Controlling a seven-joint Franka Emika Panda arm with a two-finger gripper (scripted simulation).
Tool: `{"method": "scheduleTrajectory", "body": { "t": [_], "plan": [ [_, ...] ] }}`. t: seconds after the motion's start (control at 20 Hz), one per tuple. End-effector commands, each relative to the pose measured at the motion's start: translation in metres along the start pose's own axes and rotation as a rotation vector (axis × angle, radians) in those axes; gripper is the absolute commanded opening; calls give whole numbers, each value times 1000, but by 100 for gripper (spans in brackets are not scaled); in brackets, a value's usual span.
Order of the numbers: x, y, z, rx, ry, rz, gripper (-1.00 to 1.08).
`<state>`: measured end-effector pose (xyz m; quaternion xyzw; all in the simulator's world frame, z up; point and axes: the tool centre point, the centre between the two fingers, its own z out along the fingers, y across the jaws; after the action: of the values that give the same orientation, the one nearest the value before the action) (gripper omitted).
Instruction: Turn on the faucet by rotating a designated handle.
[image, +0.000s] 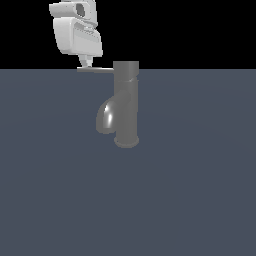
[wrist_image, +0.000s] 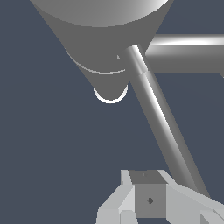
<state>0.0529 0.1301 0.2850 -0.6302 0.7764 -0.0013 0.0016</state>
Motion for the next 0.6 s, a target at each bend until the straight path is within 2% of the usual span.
{"method": "scheduleTrajectory", "body": {
  "t": [0.0, 0.55],
  "plan": [
    [-2, 9, 0, -4, 1, -4, -100],
    [0, 35, 0, -4, 1, -4, -100]
  ]
}}
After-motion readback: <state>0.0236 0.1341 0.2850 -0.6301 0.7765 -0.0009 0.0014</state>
